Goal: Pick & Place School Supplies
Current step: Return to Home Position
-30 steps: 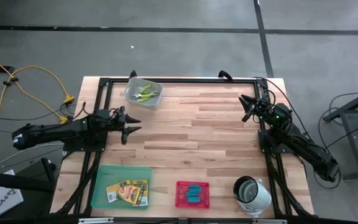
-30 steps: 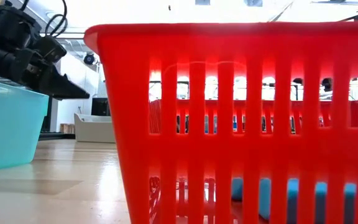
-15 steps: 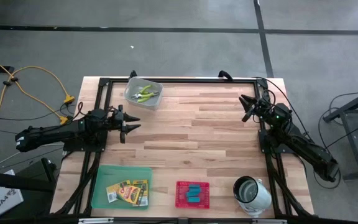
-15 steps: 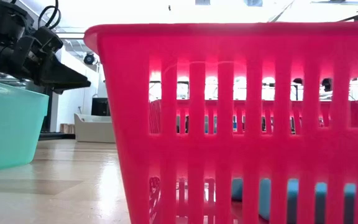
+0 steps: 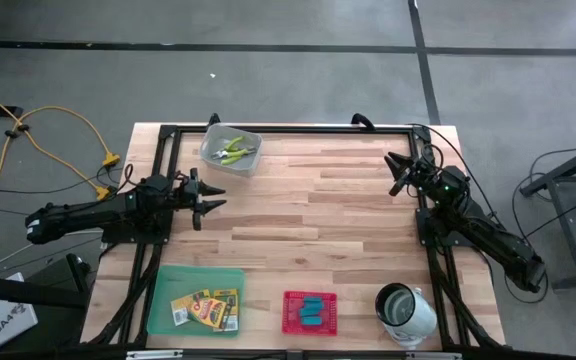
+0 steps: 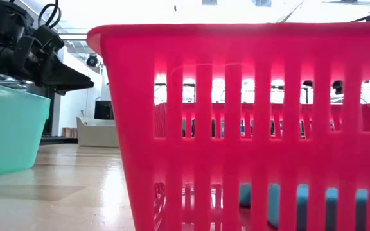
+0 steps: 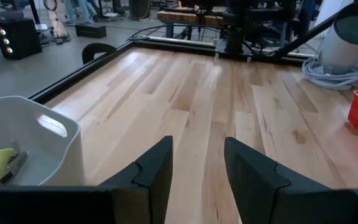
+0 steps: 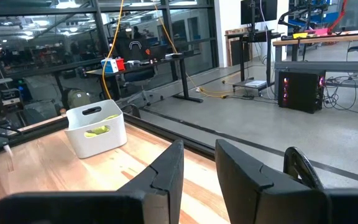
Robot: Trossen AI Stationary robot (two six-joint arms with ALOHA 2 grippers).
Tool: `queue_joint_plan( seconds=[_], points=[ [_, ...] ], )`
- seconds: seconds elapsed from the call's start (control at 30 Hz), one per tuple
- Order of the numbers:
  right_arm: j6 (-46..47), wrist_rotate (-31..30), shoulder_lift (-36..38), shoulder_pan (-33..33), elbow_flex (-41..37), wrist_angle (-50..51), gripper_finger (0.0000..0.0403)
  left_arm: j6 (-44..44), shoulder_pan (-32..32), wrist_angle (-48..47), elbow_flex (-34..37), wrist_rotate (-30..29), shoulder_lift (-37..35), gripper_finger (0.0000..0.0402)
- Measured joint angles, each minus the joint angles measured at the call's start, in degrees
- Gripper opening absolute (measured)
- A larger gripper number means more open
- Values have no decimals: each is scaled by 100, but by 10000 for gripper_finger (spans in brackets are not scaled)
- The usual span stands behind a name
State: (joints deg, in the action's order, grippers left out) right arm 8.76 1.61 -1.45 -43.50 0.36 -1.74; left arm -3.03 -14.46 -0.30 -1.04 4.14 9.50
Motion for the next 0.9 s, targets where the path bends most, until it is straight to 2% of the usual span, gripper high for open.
queue_joint_plan(
  seconds=[0.23, 0.9],
  points=[
    [0, 0, 0, 1, 0, 0, 85, -561, 0, 73, 2, 2, -2, 140],
    [0, 2, 0, 1, 1, 0, 85, -514, 0, 153, 4, -24, 13, 140]
  ],
)
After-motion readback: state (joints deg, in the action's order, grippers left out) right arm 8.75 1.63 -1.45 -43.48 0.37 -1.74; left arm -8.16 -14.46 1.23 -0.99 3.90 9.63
